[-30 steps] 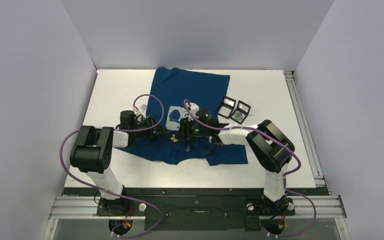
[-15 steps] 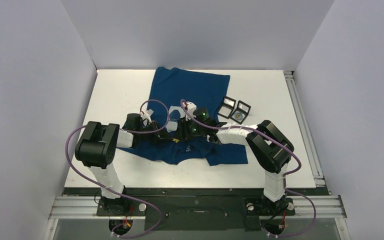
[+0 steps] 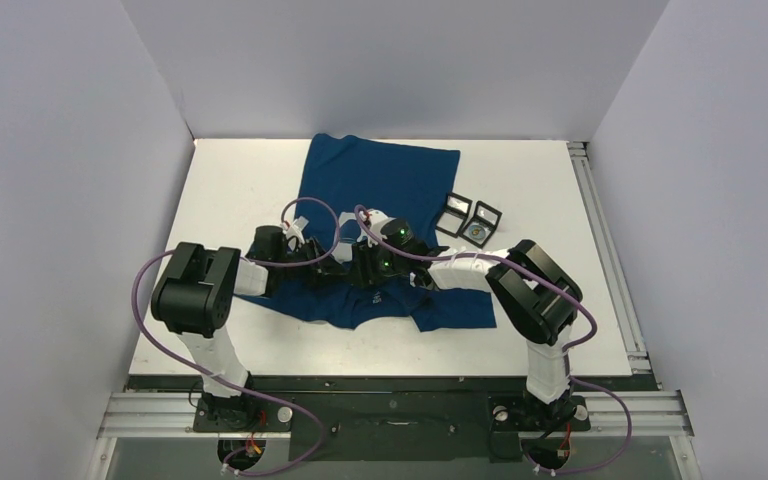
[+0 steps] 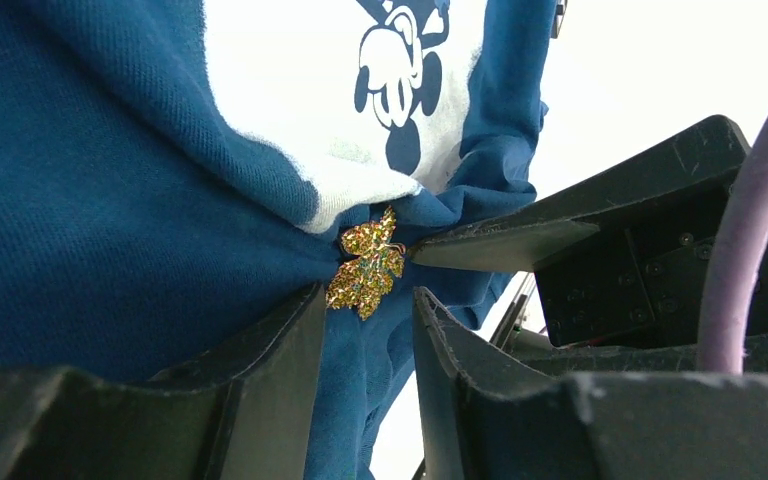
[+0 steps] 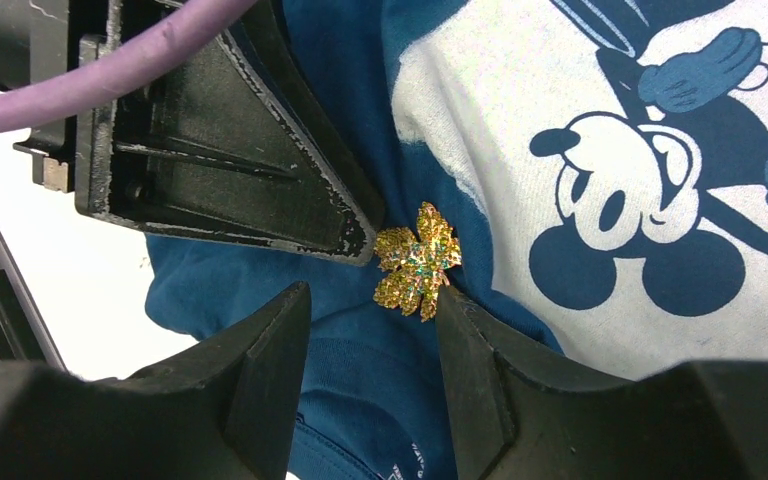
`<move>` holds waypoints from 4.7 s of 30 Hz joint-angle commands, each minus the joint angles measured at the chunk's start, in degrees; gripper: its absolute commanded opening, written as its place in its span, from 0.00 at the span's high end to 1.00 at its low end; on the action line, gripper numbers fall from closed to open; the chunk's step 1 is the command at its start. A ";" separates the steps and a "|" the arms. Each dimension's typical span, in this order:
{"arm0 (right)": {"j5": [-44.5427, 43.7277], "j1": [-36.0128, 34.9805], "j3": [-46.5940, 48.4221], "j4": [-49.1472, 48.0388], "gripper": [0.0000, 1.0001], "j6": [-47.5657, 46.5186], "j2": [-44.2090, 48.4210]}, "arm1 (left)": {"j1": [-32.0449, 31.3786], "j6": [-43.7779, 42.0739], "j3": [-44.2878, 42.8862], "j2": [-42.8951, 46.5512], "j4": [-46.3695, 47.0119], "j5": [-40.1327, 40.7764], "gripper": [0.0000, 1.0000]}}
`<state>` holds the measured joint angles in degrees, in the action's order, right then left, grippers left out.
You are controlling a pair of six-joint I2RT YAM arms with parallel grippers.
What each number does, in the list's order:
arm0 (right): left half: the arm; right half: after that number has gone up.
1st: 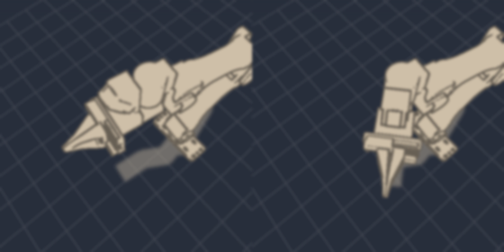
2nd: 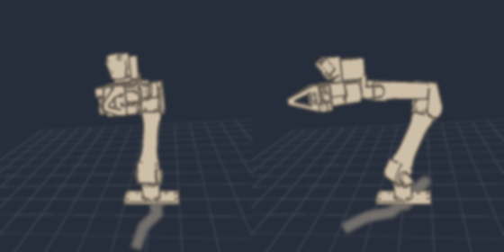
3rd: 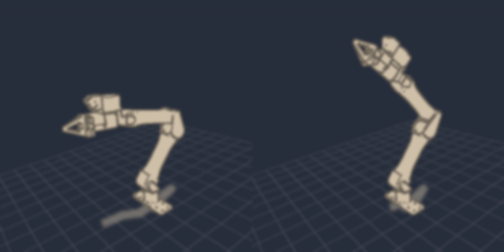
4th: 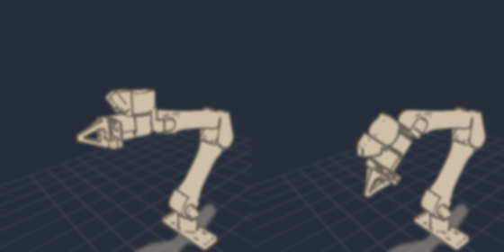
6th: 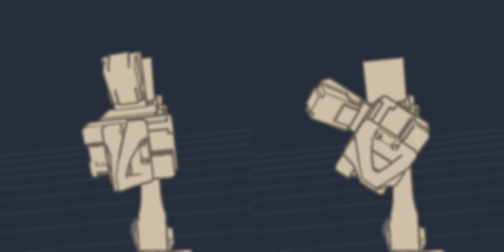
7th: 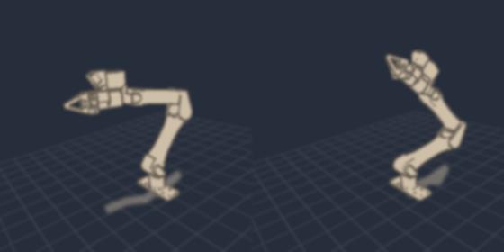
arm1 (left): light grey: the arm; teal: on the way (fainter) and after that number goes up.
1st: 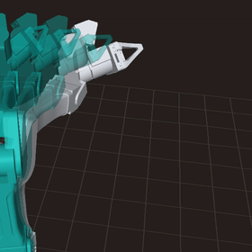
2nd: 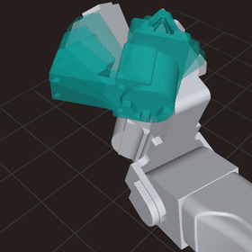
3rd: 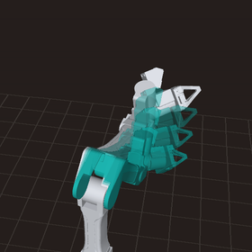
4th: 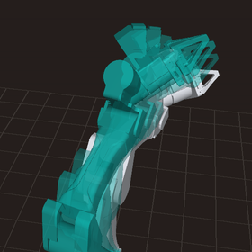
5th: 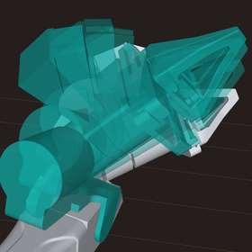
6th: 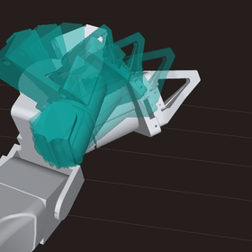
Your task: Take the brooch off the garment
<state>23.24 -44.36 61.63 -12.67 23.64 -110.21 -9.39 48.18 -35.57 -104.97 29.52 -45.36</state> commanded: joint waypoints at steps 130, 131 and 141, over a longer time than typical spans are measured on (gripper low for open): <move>2.74 3.57 -3.04 -6.88 0.81 -1.53 -0.25 | -4.86 -17.25 -5.92 -0.81 -2.59 2.68 0.80; 3.18 3.75 -3.39 -7.65 0.79 -1.21 0.16 | -4.79 -17.12 -6.02 -0.96 -2.65 2.68 0.80; 7.06 6.68 -0.40 -10.00 0.70 4.62 -2.13 | -4.70 -16.68 -5.47 -0.94 -2.12 2.47 0.80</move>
<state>27.99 -38.41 58.70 -18.04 25.43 -112.31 -14.09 31.38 -40.03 -105.47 25.10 -43.31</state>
